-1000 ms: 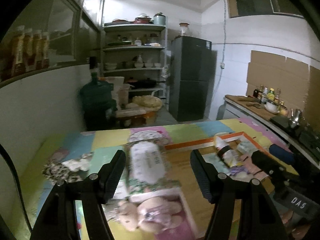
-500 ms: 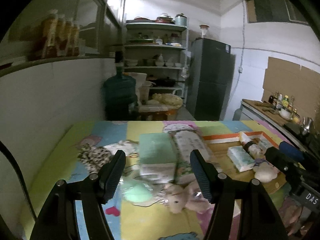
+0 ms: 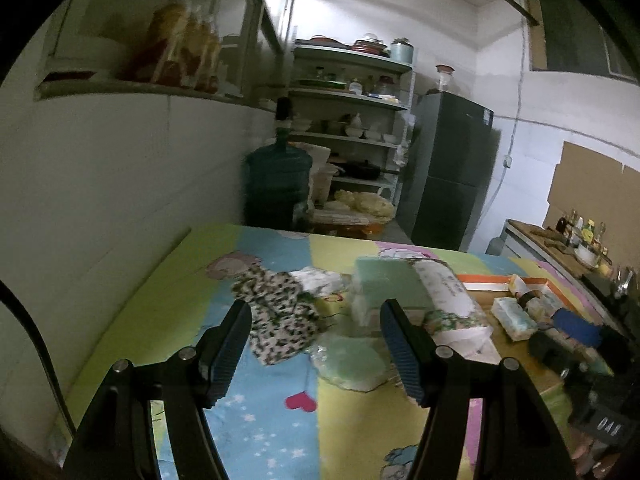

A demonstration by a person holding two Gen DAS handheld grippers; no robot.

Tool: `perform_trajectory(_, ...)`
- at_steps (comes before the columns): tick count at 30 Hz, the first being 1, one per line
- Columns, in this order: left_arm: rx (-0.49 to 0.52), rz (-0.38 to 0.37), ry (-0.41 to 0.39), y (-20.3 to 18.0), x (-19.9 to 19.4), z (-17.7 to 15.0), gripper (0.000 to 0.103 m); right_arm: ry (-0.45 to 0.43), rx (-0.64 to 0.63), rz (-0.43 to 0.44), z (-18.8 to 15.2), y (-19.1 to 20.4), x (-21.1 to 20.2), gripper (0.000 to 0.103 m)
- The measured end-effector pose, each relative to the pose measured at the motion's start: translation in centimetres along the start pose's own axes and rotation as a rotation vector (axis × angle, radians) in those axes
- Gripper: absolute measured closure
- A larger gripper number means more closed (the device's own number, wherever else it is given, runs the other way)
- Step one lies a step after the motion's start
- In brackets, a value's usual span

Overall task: Organize soft objects
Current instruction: 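Move both tools back to the remaining pile, then grasp the pink-dressed teddy bear with the right tool while the left tool grasps the green plastic bag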

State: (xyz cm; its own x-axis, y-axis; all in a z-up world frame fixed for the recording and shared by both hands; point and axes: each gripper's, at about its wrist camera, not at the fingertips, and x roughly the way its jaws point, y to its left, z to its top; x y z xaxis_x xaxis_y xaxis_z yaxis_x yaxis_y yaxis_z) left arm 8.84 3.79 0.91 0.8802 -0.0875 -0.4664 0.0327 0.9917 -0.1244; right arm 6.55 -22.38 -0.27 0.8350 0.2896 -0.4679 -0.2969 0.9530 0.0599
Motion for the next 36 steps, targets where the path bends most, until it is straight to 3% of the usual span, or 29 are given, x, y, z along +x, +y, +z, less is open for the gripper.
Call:
perform_trajectory(3,-0.015,0.007,0.006,1.2,0.0,-0.4,0.037,0.066,-0.088,0.078,-0.7,0.9,1.5,0.029)
perform_trajectory(11,-0.052,0.010,0.026,3.9,0.4,-1.3,0.037,0.252,-0.359,0.106,-2.1,2.2,6.8,0.029)
perform_trajectory(27,-0.070,-0.039,0.091,5.1,2.6,-2.1,0.037,0.386,-0.532,0.067,-3.3,2.9,11.0,0.029)
perform_trajectory(29,-0.067,-0.047,0.096,5.0,2.8,-2.3,0.037,0.392,-0.531,0.055,-3.5,2.9,11.3,0.036)
perform_trajectory(30,-0.066,-0.052,0.100,5.0,2.9,-2.3,0.037,0.393,-0.524,0.048,-3.5,2.9,11.4,0.047)
perform_trajectory(36,-0.058,-0.090,0.129,4.5,3.5,-2.5,0.037,0.384,-0.496,0.030,-3.6,2.6,10.7,0.059)
